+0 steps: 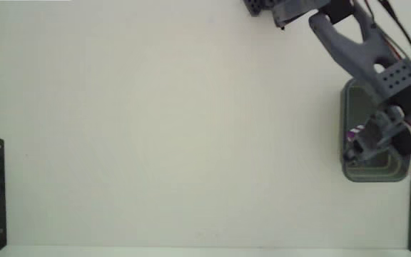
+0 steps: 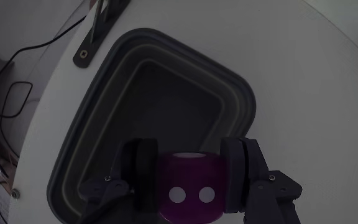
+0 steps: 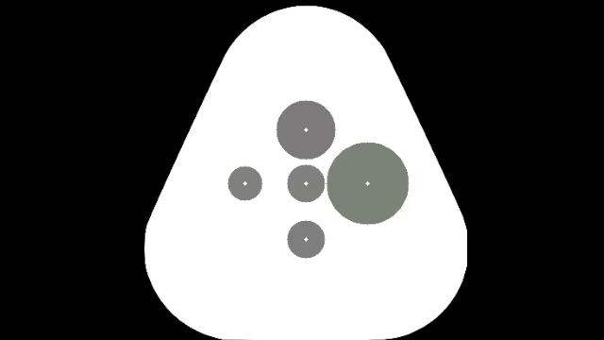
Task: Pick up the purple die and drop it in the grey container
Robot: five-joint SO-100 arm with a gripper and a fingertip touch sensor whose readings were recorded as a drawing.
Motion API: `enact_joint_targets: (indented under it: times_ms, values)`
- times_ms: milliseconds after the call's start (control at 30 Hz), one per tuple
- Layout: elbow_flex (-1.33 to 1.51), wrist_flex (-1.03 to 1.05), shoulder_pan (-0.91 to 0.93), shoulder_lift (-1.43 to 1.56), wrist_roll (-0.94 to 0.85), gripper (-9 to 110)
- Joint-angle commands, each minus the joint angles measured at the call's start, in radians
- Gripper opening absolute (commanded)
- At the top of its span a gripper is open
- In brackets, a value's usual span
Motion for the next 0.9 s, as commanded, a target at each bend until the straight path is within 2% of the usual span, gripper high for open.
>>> enact_joint_targets:
  times_ms: [0, 867]
  values:
    - [0.016, -0.011, -0.037, 0.11, 0.005, 55]
    - [0.043, -0.013, -0.065, 0.134, 0.005, 55]
